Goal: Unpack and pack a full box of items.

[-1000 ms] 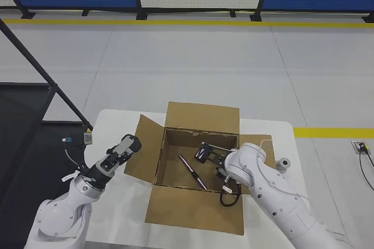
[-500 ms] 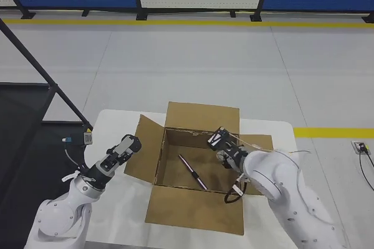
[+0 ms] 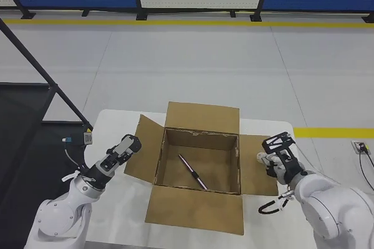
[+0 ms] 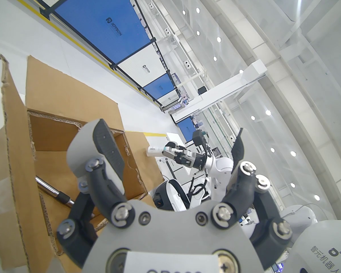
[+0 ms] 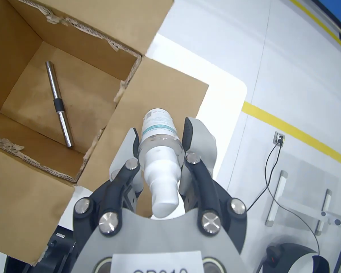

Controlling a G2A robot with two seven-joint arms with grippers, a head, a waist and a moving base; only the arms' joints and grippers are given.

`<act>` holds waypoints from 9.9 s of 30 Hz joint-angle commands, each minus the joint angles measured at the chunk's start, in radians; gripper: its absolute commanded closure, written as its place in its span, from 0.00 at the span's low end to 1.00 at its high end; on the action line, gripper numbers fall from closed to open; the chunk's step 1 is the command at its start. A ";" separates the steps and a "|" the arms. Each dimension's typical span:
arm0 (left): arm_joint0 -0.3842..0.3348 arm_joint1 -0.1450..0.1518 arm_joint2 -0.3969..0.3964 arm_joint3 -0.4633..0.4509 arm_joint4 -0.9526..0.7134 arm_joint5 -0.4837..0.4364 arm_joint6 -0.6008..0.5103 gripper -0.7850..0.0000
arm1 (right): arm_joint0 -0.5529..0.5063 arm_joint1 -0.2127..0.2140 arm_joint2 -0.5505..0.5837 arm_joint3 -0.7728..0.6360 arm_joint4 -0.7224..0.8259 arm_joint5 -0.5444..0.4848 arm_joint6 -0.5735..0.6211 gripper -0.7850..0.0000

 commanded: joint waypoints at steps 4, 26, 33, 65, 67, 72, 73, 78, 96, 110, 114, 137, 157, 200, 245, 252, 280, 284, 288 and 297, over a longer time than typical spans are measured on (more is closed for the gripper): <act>0.000 0.000 0.000 0.000 0.000 0.000 0.000 0.00 | -0.042 0.005 0.021 0.053 0.015 -0.017 0.039 1.00; 0.000 0.000 0.000 0.000 0.000 0.000 0.000 0.00 | -0.012 0.016 0.092 0.378 -0.006 0.090 -0.060 1.00; 0.000 0.000 0.000 0.000 0.000 0.000 0.000 0.00 | 0.041 0.016 0.061 0.473 -0.034 0.099 -0.058 0.87; 0.035 0.004 -0.023 -0.020 -0.004 -0.007 0.051 0.00 | 0.124 0.000 -0.240 -0.009 -0.128 0.075 -0.135 0.00; 0.048 0.006 -0.039 -0.023 -0.010 -0.011 0.060 0.00 | 0.198 -0.011 -0.325 0.061 -0.126 0.052 -0.117 0.00; 0.083 0.011 -0.087 -0.032 -0.032 -0.025 0.088 0.00 | 0.392 -0.058 -0.533 0.288 -0.072 0.045 -0.087 0.00; 0.090 0.012 -0.097 -0.035 -0.037 -0.028 0.094 0.00 | 0.427 -0.070 -0.571 0.338 -0.053 0.043 -0.084 0.00; 0.128 0.016 -0.140 -0.050 -0.058 -0.040 0.114 0.00 | 0.573 -0.133 -0.729 0.563 0.034 0.060 -0.096 0.00; 0.170 0.026 -0.173 -0.055 -0.106 -0.057 0.114 0.00 | 0.793 -0.344 -0.980 1.204 0.219 0.142 -0.145 0.00; 0.171 0.034 -0.178 -0.038 -0.121 -0.062 0.103 0.00 | 0.831 -0.442 -1.010 1.431 0.266 0.132 -0.212 0.57; 0.171 0.036 -0.181 -0.036 -0.125 -0.063 0.102 0.00 | 0.839 -0.459 -1.003 1.460 0.283 0.121 -0.206 0.60; 0.166 0.046 -0.174 -0.026 -0.126 -0.061 0.117 0.00 | 0.880 -0.512 -0.943 1.620 0.359 0.059 -0.215 1.00; 0.107 0.053 -0.112 -0.023 -0.103 -0.031 0.104 0.00 | 0.705 -0.331 -0.634 0.912 0.198 0.096 0.038 1.00; 0.002 0.064 0.008 0.012 -0.054 0.004 0.097 0.00 | 0.043 -0.140 0.130 0.426 0.082 -0.003 0.121 1.00; 0.007 0.076 0.022 0.004 -0.056 0.008 0.121 0.00 | 0.121 -0.093 0.075 0.550 0.112 0.062 0.071 0.59; 0.009 0.077 0.025 -0.003 -0.055 0.003 0.122 0.00 | 0.013 -0.082 0.140 0.285 0.117 0.125 0.052 0.44; 0.062 0.084 -0.006 -0.033 -0.057 -0.015 0.154 0.00 | 0.000 -0.058 0.248 0.253 0.547 0.032 -0.245 0.00; 0.062 0.084 -0.004 -0.034 -0.056 -0.014 0.156 0.00 | 0.041 -0.050 0.206 0.306 0.541 0.027 -0.177 0.00; 0.063 0.085 -0.005 -0.033 -0.057 -0.015 0.159 0.00 | 0.101 -0.045 0.158 0.379 0.544 0.021 -0.128 0.00; 0.063 0.086 -0.008 -0.032 -0.058 -0.014 0.159 0.00 | 0.188 -0.039 0.055 0.453 0.551 0.008 -0.098 0.00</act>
